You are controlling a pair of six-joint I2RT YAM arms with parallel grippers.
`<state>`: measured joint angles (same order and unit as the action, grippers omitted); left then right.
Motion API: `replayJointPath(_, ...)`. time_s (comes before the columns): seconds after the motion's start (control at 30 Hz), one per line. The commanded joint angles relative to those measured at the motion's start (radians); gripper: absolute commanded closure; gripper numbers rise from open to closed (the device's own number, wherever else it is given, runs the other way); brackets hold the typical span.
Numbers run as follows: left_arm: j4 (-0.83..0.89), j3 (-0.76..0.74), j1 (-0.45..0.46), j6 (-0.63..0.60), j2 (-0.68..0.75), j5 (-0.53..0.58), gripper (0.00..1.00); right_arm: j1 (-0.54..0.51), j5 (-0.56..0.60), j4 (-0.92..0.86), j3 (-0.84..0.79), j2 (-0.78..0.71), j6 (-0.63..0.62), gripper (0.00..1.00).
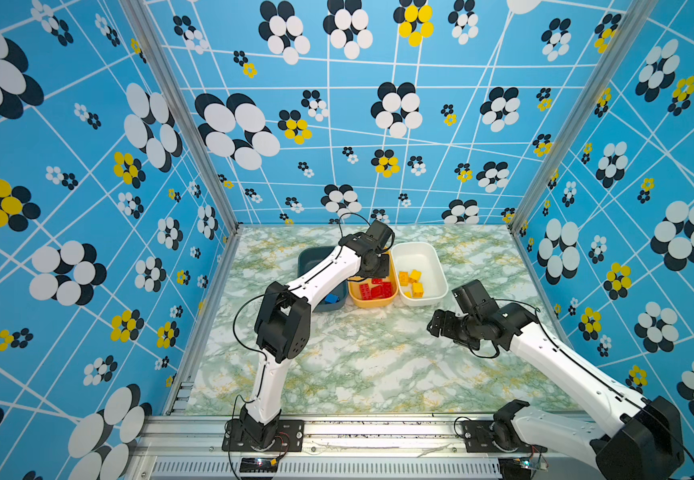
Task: Sort the legos into containers by color
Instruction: 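Open left gripper to drop the red brick into the yellow bin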
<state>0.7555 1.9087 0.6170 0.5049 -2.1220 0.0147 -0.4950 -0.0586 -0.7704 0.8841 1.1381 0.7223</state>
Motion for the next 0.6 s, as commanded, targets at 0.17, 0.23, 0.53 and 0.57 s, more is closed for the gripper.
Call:
replayJointPath(0.17,0.014,0.093,-0.033,-0.035,-0.100,-0.012,0.68,0.006,0.031,-0.020,0.042,0.003,0.020,0.11)
replayJointPath(0.23,0.018,0.109,-0.039,-0.038,-0.114,-0.013,0.63,0.006,0.030,-0.025,0.050,0.009,0.020,0.11)
replayJointPath(0.53,-0.006,0.066,-0.043,-0.041,-0.068,-0.011,0.28,0.006,0.035,-0.038,0.085,0.039,0.008,0.11)
replayJointPath(0.57,-0.013,0.052,-0.043,-0.039,-0.055,-0.010,0.27,0.006,0.037,-0.037,0.090,0.042,0.007,0.11)
